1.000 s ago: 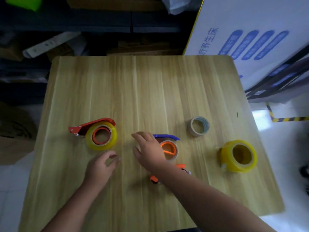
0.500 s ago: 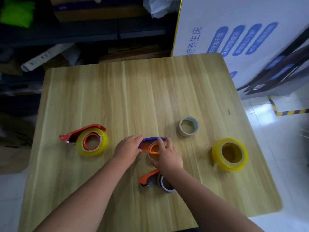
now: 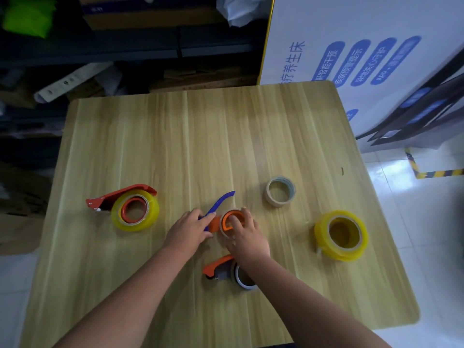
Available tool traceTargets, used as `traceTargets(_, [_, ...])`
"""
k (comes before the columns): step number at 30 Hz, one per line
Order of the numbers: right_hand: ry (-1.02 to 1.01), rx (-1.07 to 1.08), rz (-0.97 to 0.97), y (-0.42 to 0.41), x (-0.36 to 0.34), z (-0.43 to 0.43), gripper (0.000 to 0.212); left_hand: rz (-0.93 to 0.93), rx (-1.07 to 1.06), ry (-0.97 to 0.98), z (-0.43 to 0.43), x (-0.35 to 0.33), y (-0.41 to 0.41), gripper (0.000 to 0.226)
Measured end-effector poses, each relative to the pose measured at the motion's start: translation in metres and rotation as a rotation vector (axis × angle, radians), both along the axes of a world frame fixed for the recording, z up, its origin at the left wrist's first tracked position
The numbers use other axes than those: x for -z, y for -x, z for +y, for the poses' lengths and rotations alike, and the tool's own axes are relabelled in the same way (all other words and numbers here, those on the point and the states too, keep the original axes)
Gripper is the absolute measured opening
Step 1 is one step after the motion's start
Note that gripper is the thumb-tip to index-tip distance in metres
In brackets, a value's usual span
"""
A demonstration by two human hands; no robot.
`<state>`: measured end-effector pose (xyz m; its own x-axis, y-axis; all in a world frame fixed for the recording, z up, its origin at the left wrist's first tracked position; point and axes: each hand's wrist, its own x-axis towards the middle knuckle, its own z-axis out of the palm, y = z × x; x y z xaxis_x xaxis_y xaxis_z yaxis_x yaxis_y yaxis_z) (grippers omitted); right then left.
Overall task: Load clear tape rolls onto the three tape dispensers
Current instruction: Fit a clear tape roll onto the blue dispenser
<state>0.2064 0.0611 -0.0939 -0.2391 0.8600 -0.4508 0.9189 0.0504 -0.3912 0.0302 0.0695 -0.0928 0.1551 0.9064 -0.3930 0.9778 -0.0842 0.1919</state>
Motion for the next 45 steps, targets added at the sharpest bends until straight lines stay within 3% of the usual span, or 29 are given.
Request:
traceTargets(8, [-0.017,-0.052,-0.167,0.005,0.005,0.011,0.086,-0.036,-0.052,0.013,-0.002,-0.001,-0.003,0.059])
traceTargets(15, [-0.096,-0.006,-0.077,-0.006,-0.028,0.02,0.084,-0.086,-0.096,0.0,0.004,-0.006,-0.005,0.051])
traceTargets(19, [-0.211,0.181,-0.019,-0.049,-0.053,0.056,0.082,-0.113,-0.11,0.005,0.003,-0.003,-0.003,0.056])
traceTargets(23, [-0.157,0.351,-0.068,-0.094,-0.052,0.106,0.082,-0.129,-0.13,-0.011,0.001,-0.001,-0.005,0.056])
traceTargets(32, [-0.066,0.235,-0.147,-0.097,-0.035,0.114,0.079,-0.088,-0.133,0.004,0.001,-0.001,-0.006,0.058])
traceTargets(37, [-0.017,0.225,-0.122,-0.108,-0.041,0.112,0.105,-0.068,-0.134,0.002,-0.001,-0.003,-0.008,0.058])
traceTargets(40, [-0.028,0.185,-0.097,-0.135,-0.058,0.104,0.109,-0.068,-0.133,0.009,-0.001,-0.005,-0.008,0.058])
traceTargets(45, [0.104,0.006,-0.245,-0.217,-0.083,0.065,0.125,-0.057,-0.13,-0.002,-0.001,-0.002,-0.01,0.057])
